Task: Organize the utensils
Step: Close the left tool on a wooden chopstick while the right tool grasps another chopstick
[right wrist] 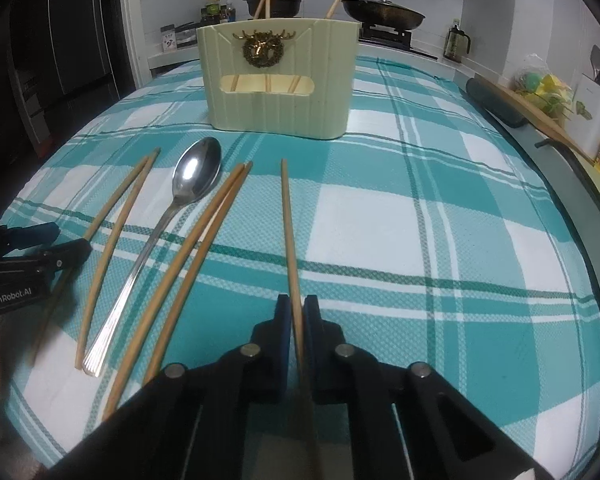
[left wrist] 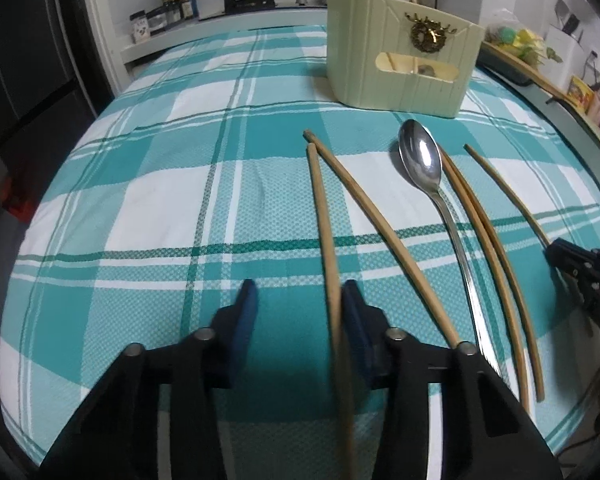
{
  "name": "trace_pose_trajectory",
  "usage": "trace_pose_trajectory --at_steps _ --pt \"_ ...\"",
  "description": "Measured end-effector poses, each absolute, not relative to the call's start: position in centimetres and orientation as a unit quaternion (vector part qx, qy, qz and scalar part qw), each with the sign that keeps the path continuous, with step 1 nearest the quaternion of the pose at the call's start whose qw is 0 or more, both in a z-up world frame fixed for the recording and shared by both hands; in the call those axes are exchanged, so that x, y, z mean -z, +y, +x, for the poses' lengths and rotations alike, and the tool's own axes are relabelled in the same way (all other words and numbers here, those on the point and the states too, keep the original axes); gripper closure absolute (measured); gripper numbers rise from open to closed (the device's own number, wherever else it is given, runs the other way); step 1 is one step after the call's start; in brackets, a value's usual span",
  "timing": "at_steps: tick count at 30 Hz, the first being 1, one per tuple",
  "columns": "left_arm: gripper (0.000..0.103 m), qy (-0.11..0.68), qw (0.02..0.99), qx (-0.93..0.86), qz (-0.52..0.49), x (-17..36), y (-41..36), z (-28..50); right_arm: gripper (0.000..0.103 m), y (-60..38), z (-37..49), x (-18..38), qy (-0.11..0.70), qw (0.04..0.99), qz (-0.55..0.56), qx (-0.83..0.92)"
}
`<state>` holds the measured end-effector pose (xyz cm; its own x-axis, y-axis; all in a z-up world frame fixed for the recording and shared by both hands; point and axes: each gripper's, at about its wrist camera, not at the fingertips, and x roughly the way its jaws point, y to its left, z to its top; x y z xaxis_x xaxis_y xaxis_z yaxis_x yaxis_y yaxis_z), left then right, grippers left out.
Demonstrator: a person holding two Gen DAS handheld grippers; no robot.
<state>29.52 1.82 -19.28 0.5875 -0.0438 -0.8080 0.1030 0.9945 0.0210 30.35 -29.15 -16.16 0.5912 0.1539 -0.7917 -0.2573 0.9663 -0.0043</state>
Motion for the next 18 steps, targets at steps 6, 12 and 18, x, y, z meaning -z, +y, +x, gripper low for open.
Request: trace_pose_trajectory --at_steps 6,12,18 --pt "0.095 0.465 0.882 0.072 0.032 19.1 3.3 27.4 0.096 -32.3 28.2 15.9 0.462 0.88 -0.055 -0.1" --pt "0.041 0.474 0.874 0.103 0.006 18.1 5.2 27.9 0.064 -34.3 27.9 15.3 0.507 0.852 -0.049 -0.121" --pt "0.041 0.489 0.862 0.13 0.035 17.2 4.6 31.5 0.061 -34.5 30.1 14.3 0.545 0.82 -0.025 -0.175"
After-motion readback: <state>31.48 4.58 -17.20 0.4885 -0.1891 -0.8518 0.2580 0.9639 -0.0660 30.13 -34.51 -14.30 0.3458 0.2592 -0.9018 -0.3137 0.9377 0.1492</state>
